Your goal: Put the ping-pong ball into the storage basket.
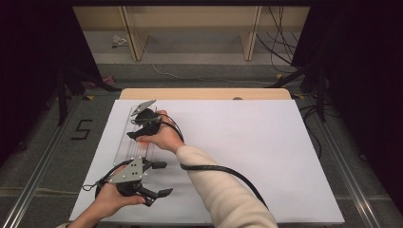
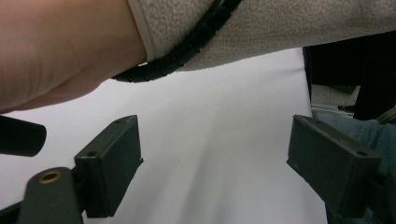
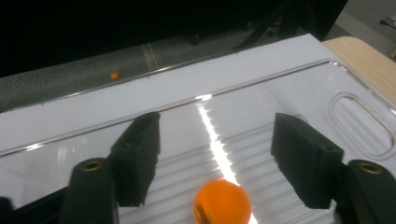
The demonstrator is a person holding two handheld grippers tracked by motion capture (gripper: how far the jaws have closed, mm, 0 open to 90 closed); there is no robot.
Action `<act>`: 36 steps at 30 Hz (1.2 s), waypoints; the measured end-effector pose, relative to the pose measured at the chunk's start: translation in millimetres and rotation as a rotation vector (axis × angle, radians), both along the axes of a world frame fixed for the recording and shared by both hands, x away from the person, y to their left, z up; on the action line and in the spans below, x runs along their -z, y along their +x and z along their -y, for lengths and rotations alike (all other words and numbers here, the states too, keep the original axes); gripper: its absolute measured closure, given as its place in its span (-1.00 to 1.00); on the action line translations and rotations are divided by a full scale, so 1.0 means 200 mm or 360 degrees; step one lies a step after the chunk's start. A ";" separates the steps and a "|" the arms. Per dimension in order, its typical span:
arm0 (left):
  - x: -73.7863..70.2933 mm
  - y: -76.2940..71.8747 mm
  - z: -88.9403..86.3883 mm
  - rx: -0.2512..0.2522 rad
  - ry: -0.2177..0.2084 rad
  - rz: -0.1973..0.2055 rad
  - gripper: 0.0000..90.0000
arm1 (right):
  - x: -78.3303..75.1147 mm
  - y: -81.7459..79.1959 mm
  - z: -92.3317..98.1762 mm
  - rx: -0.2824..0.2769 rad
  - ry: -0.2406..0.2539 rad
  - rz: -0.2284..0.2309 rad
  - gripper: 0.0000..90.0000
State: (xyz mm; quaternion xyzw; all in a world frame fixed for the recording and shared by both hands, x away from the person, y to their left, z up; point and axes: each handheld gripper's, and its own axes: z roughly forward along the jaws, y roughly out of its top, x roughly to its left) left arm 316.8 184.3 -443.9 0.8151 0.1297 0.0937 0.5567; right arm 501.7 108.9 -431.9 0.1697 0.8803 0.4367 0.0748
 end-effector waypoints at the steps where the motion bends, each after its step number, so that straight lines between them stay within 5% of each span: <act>1: 0.00 0.00 0.00 0.0000 0.0000 0.0000 -0.62 | -0.01 0.00 0.01 0.0002 0.0006 0.0006 -0.31; 10: 0.00 0.00 0.00 -0.0002 -0.0002 0.0001 -0.62 | -0.11 -0.01 0.15 0.0059 0.0075 0.0048 -0.63; 36: 0.00 0.00 0.00 -0.0014 -0.0006 -0.0002 -0.62 | -0.09 -0.05 0.62 0.0228 0.0048 0.0029 -0.63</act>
